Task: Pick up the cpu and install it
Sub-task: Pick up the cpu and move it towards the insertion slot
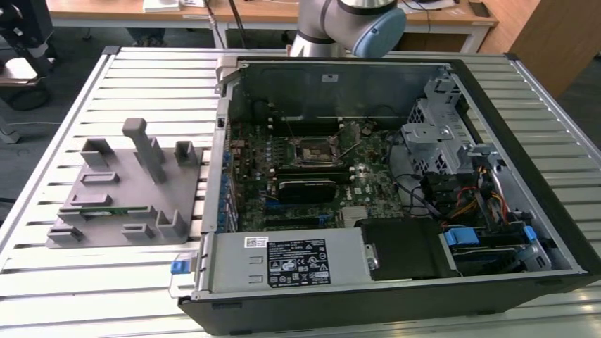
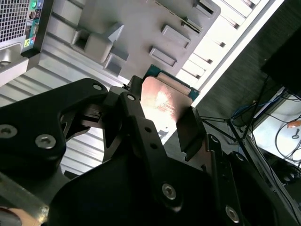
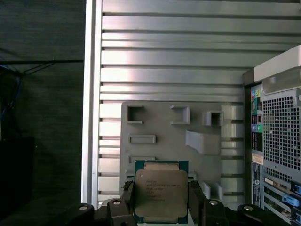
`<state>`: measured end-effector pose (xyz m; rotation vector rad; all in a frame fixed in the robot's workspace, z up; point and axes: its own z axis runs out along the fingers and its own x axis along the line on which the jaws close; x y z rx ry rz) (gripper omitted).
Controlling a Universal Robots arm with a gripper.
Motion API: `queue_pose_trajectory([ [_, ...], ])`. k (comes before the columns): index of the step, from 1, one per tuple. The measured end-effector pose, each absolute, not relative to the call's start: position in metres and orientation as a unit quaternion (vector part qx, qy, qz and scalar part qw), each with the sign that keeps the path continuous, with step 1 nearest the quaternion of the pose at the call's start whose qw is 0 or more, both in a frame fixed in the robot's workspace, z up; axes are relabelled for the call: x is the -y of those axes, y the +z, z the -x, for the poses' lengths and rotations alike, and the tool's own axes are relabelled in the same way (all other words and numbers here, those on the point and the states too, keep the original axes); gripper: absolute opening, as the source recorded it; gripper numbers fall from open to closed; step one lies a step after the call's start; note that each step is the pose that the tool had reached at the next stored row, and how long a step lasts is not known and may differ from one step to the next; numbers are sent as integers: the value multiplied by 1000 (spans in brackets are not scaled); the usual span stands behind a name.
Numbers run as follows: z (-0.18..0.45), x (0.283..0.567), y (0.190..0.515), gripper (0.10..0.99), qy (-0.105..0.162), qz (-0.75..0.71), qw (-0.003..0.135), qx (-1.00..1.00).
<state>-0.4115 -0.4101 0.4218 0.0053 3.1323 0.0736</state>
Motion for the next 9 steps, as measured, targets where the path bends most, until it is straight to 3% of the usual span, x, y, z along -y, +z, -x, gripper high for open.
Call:
queue_pose_trajectory([
  [9, 386, 410, 422, 541, 24, -2, 4, -1000],
])
